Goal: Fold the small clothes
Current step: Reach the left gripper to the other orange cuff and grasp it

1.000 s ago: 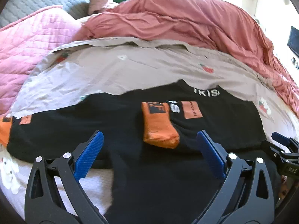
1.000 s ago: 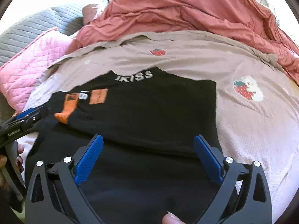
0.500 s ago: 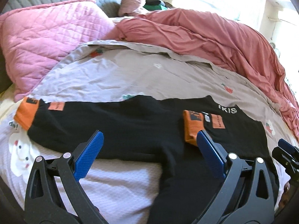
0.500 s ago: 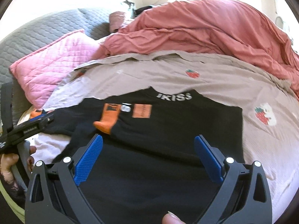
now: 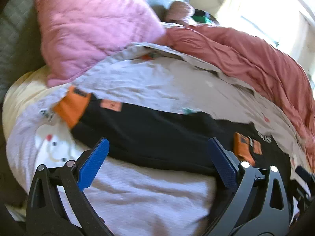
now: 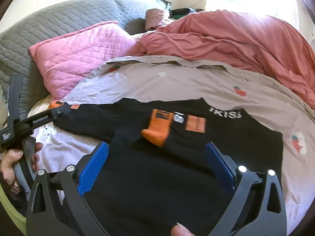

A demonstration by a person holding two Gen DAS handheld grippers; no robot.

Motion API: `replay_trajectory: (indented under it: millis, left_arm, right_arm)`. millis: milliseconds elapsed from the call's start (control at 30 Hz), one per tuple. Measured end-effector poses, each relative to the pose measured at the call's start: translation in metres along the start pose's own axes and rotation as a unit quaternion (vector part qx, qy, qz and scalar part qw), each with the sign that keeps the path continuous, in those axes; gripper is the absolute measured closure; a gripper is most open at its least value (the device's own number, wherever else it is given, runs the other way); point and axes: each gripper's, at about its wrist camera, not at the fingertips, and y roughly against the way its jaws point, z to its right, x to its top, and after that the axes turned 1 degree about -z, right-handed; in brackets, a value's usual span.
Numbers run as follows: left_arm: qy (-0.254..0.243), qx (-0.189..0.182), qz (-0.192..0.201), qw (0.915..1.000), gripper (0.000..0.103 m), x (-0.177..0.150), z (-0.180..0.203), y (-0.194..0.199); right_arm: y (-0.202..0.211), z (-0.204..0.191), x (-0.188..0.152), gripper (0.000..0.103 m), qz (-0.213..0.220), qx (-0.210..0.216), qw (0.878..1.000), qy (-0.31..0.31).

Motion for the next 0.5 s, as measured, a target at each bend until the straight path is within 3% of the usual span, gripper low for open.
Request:
replay_trajectory:
  millis: [233,500]
  left_arm:
    - [0.064,0.042,0.008,0.9970,0.010,0.009,-0.047,0.002]
    - [0.135,0.083,-0.004,0.9874,0.010,0.011,-0.091,-0.009]
  right_arm:
    - [-0.020,-0.036,0.004,0.005,-0.011,0.027,0.999,0.034]
    - [-0.048,-0.074,-0.004,0.005,-0.042,0.058,0.995,0.071]
